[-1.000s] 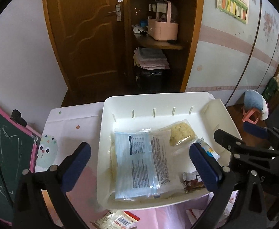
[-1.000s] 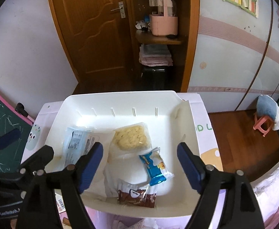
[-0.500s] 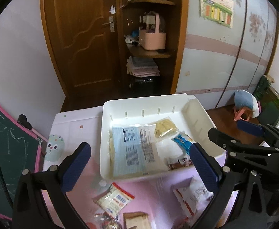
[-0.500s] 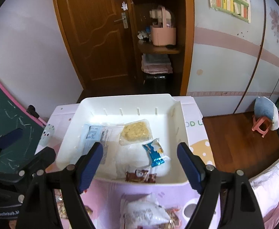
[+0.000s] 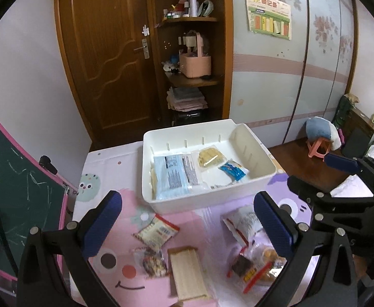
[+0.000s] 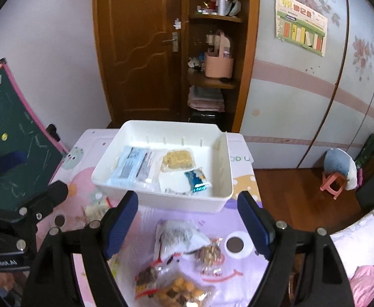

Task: Organize snacks
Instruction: 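Move both tools back over the snacks on the table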

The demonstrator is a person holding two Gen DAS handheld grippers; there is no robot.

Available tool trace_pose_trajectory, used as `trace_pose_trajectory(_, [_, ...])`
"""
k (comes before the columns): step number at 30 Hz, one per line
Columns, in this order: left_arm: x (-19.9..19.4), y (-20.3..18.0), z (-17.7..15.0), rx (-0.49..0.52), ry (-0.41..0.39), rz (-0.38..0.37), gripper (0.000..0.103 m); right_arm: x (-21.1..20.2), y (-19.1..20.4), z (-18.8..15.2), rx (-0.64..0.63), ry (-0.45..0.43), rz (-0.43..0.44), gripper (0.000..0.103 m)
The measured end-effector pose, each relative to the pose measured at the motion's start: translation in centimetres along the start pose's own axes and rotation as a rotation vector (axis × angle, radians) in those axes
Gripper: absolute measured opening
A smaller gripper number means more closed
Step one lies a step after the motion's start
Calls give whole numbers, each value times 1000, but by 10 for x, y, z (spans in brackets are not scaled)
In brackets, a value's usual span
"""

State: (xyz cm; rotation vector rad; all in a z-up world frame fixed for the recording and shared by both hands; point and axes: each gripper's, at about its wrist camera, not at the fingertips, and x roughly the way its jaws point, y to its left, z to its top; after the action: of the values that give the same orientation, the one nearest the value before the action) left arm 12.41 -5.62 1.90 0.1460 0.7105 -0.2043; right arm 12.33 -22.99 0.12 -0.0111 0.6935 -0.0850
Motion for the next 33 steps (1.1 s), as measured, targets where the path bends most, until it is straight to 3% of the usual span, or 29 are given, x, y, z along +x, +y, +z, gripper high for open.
trace_pose_trajectory(6, [-14, 1, -34, -23, 1, 5, 103, -1, -2, -35, 45, 45, 34, 80])
trace_pose_trajectory(12, [7, 17, -80, -76, 103, -14, 102, 13, -6, -75, 104, 125, 72, 79])
trace_pose_trajectory(16, [28, 33, -110, -128, 182, -6, 98, 25, 2, -101, 56, 167, 37, 67])
trace_pose_trajectory(18, [41, 42, -125, -162, 231, -11, 98, 32, 8, -112, 28, 190, 29, 67])
trace_pose_trajectory(21, [57, 47, -141, -186, 289, -23, 98, 43, 18, -128, 22, 235, 95, 67])
trace_pose_trajectory(26, [79, 48, -155, -209, 346, -57, 98, 54, 34, -136, 19, 238, 163, 65])
trace_pose_trajectory(29, [89, 45, -158, -212, 371, -74, 98, 62, 44, -136, -12, 240, 155, 59])
trace_pose_trajectory(33, [106, 41, -161, -234, 417, -104, 98, 79, 50, -139, -28, 267, 141, 43])
